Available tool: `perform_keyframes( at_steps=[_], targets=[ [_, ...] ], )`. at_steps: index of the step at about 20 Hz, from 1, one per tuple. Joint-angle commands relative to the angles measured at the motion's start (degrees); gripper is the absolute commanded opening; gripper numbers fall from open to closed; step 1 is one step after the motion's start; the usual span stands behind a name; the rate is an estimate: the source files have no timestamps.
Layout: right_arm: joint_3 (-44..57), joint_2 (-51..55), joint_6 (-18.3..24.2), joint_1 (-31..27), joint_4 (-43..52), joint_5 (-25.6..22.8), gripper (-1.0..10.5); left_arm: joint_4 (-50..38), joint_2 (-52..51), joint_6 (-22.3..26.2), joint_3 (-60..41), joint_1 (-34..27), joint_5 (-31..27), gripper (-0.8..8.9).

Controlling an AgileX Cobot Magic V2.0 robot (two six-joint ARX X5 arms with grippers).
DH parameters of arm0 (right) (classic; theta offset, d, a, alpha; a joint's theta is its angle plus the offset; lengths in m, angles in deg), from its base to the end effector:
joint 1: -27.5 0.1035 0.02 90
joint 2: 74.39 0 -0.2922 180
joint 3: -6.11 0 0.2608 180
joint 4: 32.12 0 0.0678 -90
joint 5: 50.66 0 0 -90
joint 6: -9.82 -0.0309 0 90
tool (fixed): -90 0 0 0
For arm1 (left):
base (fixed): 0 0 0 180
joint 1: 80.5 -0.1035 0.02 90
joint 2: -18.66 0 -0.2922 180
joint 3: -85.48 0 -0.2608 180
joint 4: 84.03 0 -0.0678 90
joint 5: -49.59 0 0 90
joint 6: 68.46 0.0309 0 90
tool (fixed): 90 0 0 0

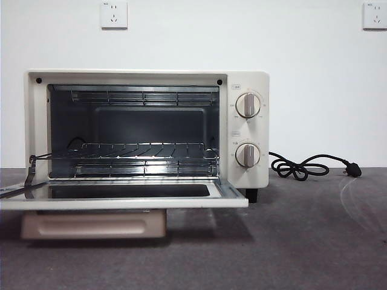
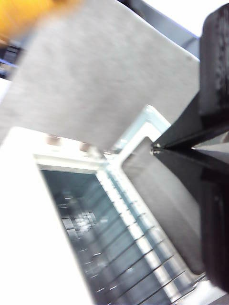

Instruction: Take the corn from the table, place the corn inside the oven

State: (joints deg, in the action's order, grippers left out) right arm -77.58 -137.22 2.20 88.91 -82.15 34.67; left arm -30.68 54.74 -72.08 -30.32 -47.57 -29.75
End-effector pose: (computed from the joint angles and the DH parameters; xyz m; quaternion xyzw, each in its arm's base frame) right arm 0.1058 0.1888 0.4083 -0.0804 0.2412 0.4448 0.8588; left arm 0.0831 -0.0606 0.3567 0.0135 0.2256 -0.3554 0.9070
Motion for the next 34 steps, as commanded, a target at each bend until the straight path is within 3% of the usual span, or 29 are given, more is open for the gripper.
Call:
perform_keyframes(
  at_steps=[1, 5, 13, 23, 29, 34],
  targets=[
    [-0.2, -3.4, 5.3, 0.1, 4.7, 1.7, -0.1, 1.9, -4.5, -1.3, 0.0, 0.2, -0.8, -0.06],
    [-0.2, -10.5, 12.0, 0.1, 12.5, 1.7, -0.1, 7.8, -10.8, -1.3, 0.0, 0.2, -7.7, -0.06],
    [-0.2, -21.7, 26.7, 1.7, 22.9, -0.8, -0.1, 14.6, -18.6, -1.3, 0.0, 0.2, -9.4, -0.06],
    [-0.2, -36.1, 46.2, 1.9, 33.9, -15.5, -0.1, 20.5, -23.2, -1.3, 0.0, 0.2, -9.4, -0.06],
    [-0.2, -42.2, 55.2, 1.5, 40.8, -25.4, -0.1, 20.5, -23.3, -1.3, 0.0, 0.2, -9.4, -0.06],
    [-0.2, -45.2, 60.3, -0.2, 47.5, -30.1, -0.1, 20.8, -23.3, -1.3, 0.0, 0.2, -10.6, -0.06]
  ],
)
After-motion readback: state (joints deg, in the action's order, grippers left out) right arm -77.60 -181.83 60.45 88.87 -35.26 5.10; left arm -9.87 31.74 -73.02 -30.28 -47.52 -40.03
